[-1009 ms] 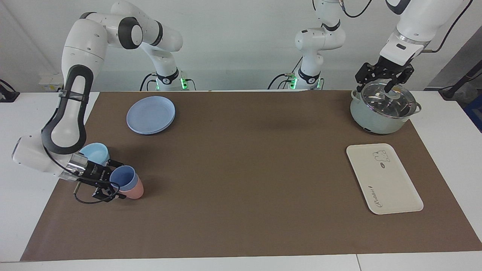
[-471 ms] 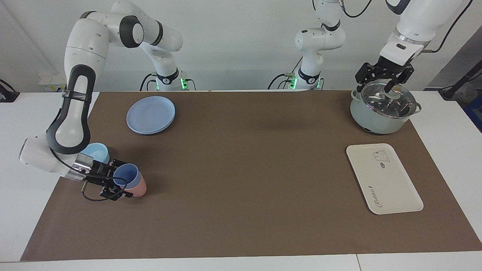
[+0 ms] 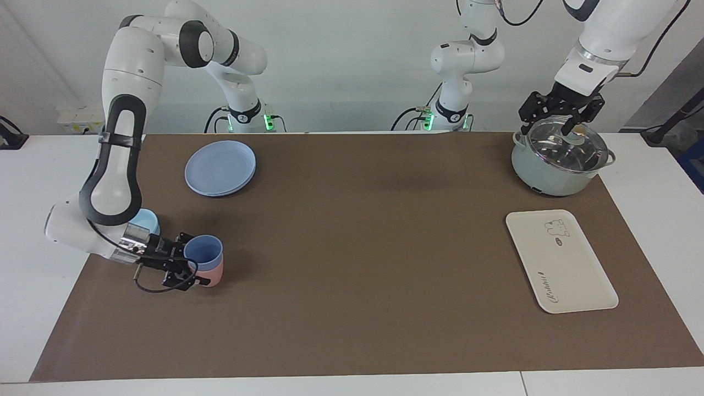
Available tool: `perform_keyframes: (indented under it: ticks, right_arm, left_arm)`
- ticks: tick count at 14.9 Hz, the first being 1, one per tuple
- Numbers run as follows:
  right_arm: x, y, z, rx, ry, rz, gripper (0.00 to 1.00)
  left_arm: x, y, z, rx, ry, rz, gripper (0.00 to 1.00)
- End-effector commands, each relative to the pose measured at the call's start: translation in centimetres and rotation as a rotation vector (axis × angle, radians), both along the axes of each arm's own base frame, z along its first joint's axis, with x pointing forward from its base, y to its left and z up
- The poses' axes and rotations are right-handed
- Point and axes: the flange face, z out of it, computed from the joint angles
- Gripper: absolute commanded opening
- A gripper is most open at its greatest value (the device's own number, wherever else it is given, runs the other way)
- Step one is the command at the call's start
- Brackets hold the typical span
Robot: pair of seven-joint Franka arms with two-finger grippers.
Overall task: Place cup on tray
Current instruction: 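Close the right gripper on the pink cup and lift it, then carry the cups toward the center while the left gripper reaches in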
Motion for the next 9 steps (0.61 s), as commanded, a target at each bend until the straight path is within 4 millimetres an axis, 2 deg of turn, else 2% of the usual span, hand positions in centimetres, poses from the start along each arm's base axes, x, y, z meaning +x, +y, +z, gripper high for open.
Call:
perform_keyframes:
  ticks: [1,4,9]
  right_arm:
    - [-1.9,4.0,2.1,0.036,-0.026,0.020,0.00]
    - [-3.4,10.5,4.4,0.042,-0.040,0.113,0.00]
    - [-5.7,19.6,8.3,0.012,-0.087,0.198,0.00]
  left_arm:
    - [-0.6,0.2,0.1,0.015,0.006,0.007,1.00]
    - [-0.6,0.2,0.1,0.015,0.006,0.007,1.00]
    - [-0.6,0.2,0.1,0.015,0.006,0.007,1.00]
